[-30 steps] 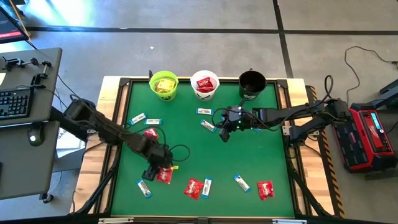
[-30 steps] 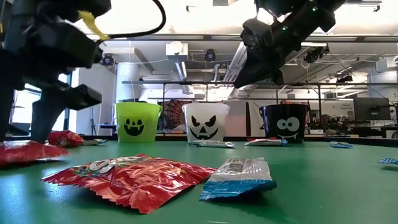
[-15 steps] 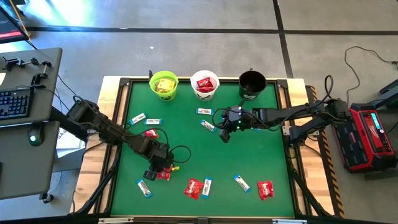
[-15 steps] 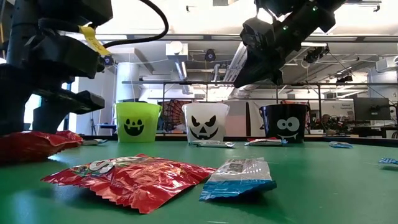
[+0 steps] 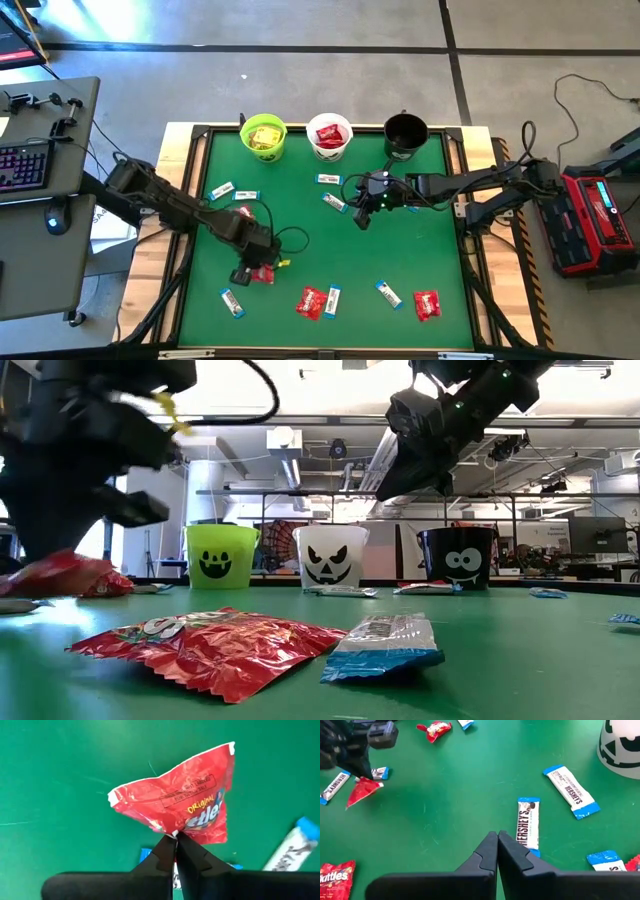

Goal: Sort candy by brand, put in halloween buckets
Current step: Put the red candy into the white bucket

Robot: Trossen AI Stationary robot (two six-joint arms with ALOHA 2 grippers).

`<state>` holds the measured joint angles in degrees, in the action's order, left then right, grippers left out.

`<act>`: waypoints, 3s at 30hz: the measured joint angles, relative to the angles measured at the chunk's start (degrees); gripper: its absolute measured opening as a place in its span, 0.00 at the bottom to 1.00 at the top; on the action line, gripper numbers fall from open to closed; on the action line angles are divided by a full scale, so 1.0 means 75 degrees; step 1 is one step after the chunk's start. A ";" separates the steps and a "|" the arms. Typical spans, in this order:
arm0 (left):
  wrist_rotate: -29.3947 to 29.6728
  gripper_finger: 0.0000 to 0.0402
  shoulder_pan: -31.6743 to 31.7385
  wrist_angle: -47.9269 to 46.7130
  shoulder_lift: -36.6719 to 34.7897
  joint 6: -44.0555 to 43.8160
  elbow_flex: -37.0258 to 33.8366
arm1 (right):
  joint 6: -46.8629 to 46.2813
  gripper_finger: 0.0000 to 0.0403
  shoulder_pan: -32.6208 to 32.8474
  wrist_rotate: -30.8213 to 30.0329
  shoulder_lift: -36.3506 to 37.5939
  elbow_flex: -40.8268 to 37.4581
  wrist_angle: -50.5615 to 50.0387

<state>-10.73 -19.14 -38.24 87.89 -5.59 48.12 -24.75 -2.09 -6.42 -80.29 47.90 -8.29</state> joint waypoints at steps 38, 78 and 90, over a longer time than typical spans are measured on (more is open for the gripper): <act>0.0001 0.00 0.6728 -0.1556 0.2362 -0.0092 0.7201 | -0.0305 0.00 -0.0023 -0.0456 0.0000 0.0003 0.0272; 0.1234 0.11 0.6607 -0.1754 0.4084 0.1152 0.8063 | -0.0643 0.00 -0.0015 -0.1156 0.0000 0.0003 0.0242; 0.1438 0.01 0.5636 0.0787 0.3376 0.0428 0.6697 | -0.1031 0.00 0.0154 -0.1434 0.1080 0.0003 -0.1861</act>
<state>0.06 23.13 -32.34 113.21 -2.38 98.35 -32.49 -0.93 -17.17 -72.19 47.92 -22.25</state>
